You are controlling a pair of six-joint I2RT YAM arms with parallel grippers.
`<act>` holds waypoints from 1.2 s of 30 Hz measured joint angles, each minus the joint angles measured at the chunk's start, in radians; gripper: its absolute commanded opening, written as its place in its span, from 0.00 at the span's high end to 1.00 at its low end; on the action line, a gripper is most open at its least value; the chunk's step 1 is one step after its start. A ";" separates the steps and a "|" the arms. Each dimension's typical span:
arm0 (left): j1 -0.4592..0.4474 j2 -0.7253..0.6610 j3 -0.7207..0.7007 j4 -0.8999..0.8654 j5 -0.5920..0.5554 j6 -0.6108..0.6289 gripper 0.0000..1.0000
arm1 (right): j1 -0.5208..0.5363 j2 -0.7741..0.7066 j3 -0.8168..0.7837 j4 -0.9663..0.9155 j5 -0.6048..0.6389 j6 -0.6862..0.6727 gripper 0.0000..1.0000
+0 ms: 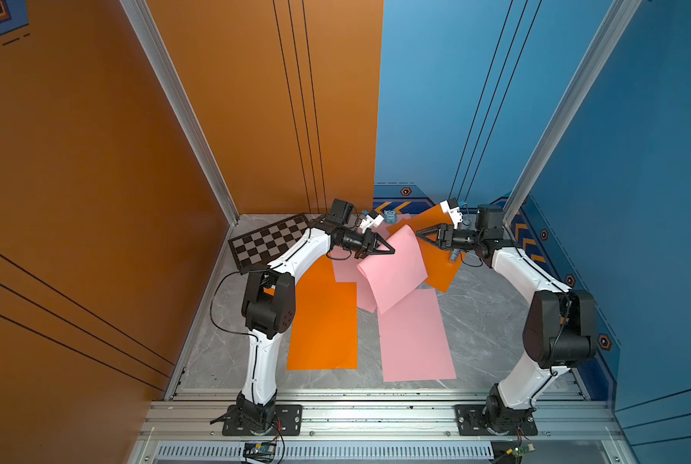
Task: Sort the scattered colored papers by color
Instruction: Pick up the colored paper.
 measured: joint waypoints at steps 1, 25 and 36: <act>0.000 -0.003 -0.005 0.000 0.000 0.000 0.64 | -0.003 0.007 0.000 -0.008 0.000 -0.001 0.30; 0.001 -0.005 -0.006 0.000 0.000 -0.001 0.66 | 0.053 0.036 0.021 -0.035 -0.021 -0.023 0.56; 0.027 -0.002 -0.005 0.000 0.009 -0.001 0.66 | 0.045 0.028 0.012 -0.044 -0.038 -0.015 0.51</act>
